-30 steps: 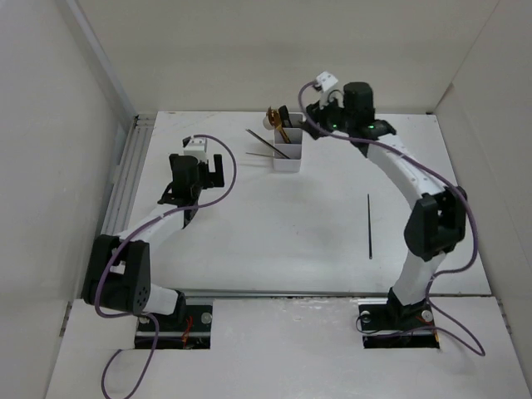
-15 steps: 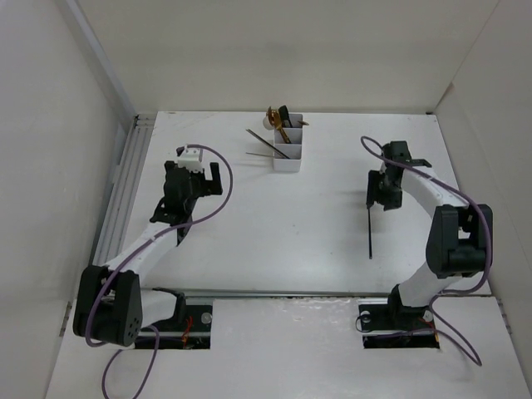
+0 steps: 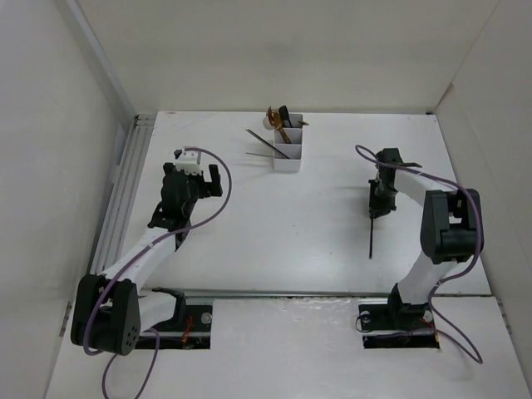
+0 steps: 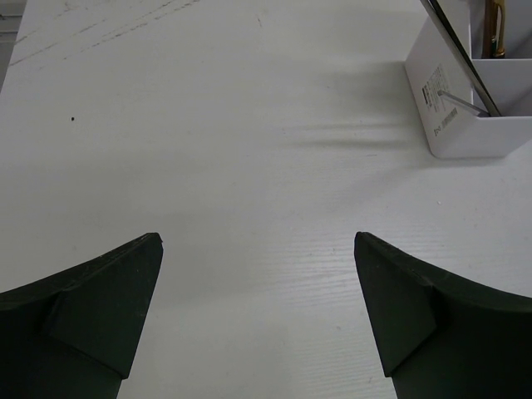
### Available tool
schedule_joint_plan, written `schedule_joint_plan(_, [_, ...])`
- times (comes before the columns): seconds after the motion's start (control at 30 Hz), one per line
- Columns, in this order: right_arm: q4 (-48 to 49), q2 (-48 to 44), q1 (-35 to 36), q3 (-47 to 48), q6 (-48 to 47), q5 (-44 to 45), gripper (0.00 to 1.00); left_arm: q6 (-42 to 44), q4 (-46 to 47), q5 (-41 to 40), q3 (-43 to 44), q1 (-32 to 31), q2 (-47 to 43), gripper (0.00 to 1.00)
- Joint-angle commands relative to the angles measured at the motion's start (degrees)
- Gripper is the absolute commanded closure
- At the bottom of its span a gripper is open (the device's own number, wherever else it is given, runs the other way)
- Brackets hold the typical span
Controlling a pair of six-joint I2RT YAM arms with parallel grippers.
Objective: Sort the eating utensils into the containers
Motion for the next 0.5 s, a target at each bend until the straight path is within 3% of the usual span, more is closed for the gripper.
schedule_joint_plan(0.0, [1.70, 1.84, 0.78, 0.09, 0.35, 0.81, 0.80, -0.61, 2.79, 0.40, -0.17, 0.21, -1.71, 0.00])
schedule_joint_plan(0.03, [1.70, 1.84, 1.48, 0.10, 0.35, 1.51, 0.84, -0.61, 2.79, 0.40, -0.17, 0.21, -1.71, 0.00])
schedule_joint_plan(0.07, [1.70, 1.84, 1.49, 0.71, 0.35, 2.21, 0.99, -0.61, 2.79, 0.40, -0.17, 0.21, -1.71, 0.00])
schedule_joint_plan(0.23, [3.96, -0.43, 3.43, 0.72, -3.59, 2.05, 1.00, -2.72, 1.21, 0.40, -0.17, 0.21, -1.71, 0.00])
schedule_joint_plan(0.47, [12.15, -15.73, 8.17, 1.94, -10.62, 3.54, 1.00, -4.83, 0.68, 7.24, 0.88, 0.21, 0.04, 0.00])
